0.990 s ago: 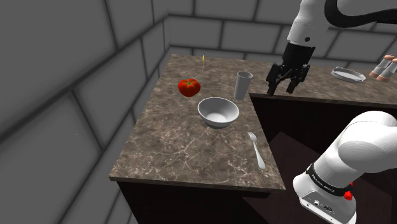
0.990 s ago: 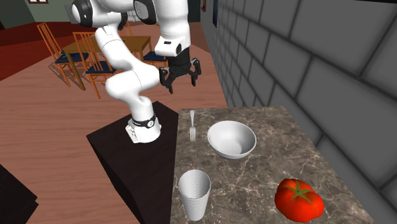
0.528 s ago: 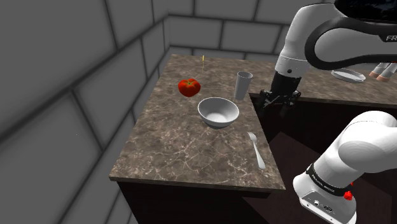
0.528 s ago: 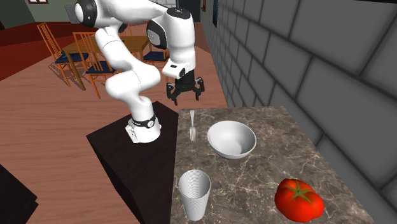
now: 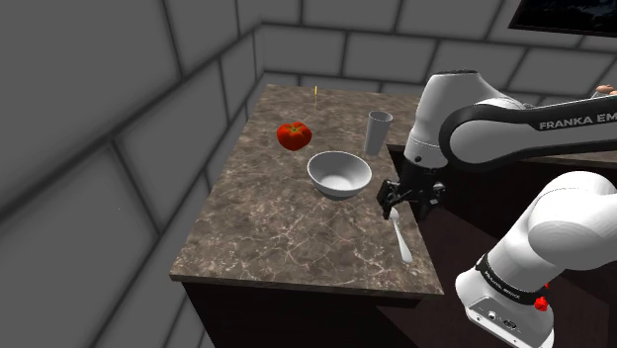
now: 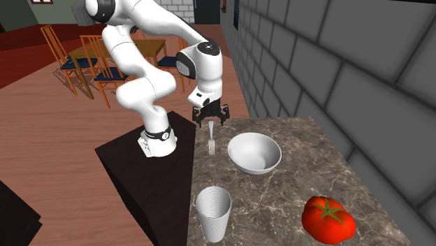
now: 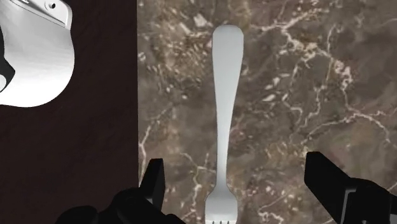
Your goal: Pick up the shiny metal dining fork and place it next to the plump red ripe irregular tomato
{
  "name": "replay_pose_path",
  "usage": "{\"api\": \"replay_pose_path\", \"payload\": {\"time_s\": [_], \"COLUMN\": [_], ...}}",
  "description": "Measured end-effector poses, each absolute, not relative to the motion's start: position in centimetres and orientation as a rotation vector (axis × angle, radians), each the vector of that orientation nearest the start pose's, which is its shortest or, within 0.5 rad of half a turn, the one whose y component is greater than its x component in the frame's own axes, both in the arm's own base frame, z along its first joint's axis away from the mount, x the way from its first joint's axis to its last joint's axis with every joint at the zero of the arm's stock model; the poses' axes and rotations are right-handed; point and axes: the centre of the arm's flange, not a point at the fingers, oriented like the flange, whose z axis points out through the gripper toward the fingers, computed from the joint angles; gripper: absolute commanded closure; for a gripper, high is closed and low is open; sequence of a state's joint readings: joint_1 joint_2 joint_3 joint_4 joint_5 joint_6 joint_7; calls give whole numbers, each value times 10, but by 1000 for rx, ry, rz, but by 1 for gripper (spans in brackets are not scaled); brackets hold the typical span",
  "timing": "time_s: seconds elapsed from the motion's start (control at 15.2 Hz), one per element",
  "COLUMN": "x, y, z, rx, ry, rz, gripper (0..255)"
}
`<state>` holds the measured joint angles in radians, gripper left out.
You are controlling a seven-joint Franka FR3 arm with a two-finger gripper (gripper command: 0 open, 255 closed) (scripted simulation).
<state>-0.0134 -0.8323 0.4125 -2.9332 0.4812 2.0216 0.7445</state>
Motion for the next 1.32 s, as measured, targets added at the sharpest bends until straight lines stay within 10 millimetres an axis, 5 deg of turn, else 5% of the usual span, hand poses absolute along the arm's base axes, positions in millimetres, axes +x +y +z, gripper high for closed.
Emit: {"api": "replay_pose_path", "payload": {"time_s": [0.46,0.92,0.99,1.32], "x": [255,255,255,255], "y": [113,113,113,113], "z": [313,310,310,310], "rx": [-2866,-2866,-2866,-2866], "ry": [1105,1105,1105,1105], "rz": [204,203,203,203], "gripper": [0,0,255,255]}}
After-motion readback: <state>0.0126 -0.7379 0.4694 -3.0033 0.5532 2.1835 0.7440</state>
